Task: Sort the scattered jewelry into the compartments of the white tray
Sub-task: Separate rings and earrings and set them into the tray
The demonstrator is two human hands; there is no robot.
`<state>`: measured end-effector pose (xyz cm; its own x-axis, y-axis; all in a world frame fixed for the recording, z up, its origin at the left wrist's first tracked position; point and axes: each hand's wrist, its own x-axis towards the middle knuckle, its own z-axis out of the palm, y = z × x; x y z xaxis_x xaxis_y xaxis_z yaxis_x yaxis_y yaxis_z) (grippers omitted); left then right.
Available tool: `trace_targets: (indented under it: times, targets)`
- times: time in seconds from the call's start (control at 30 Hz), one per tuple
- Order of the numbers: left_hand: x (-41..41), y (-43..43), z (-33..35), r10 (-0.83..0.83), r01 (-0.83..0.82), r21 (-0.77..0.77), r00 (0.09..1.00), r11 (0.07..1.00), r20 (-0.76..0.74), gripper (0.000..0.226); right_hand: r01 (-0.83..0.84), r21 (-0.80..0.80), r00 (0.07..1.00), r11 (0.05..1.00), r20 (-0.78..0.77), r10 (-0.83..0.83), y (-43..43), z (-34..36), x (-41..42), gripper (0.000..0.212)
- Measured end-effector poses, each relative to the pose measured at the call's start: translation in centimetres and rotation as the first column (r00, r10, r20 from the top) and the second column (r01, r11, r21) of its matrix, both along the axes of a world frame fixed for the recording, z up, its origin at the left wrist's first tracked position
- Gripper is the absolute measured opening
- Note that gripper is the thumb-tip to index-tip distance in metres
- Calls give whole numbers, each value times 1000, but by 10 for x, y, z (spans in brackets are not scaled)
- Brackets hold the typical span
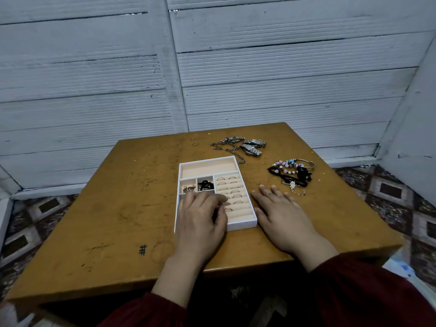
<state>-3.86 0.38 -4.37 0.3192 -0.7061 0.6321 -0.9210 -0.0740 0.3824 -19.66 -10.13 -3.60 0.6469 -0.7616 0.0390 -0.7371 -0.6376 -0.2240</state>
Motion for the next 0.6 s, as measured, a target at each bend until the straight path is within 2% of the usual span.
trace_targets:
  times: [0.23,0.33,0.5,0.6]
  targets:
    - [-5,-2,5,-25,26,10,998,1000,-52,25,11,12,1000,1000,28,-12,0,2,1,51]
    - [-10,-5,10,-51,53,22,997,998,-66,25,16,10,995,1000,98,-17,1,1,-1,49]
    - [-24,-19,19,-118,121,43,991,992,-68,29,76,-7,942,997,327,-70,0,-2,-5,37]
    - [-33,-30,23,-161,164,38,984,986,-81,28,148,59,813,987,561,-155,-3,-3,-8,24]
